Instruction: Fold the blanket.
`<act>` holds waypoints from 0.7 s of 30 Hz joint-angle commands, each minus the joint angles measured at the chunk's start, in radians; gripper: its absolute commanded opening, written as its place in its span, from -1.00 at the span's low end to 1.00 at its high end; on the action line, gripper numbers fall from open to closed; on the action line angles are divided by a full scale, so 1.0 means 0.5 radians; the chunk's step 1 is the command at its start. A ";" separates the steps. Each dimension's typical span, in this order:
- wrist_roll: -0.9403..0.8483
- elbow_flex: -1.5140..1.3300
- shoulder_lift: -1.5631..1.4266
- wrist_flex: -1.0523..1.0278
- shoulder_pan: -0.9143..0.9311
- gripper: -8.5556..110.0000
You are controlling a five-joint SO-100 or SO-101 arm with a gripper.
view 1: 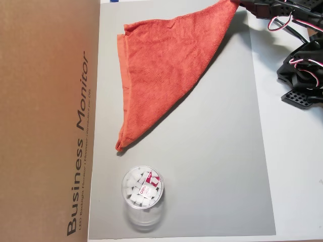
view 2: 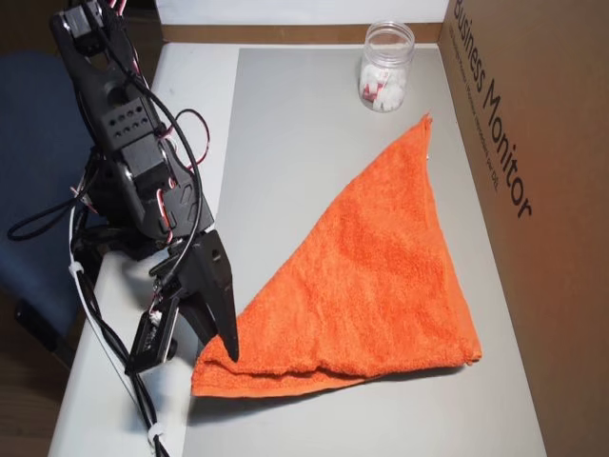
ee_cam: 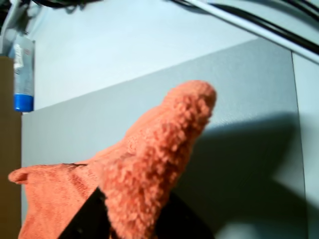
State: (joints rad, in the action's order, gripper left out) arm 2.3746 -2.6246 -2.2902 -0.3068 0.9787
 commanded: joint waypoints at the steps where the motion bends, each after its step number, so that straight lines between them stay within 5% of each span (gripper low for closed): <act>1: 0.028 0.077 -0.117 -0.003 -0.009 -0.86; 21: 0.034 0.181 -0.433 0.025 -0.273 -0.86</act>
State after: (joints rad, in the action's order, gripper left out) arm 2.3792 -2.6032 -2.4743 -0.3068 0.8682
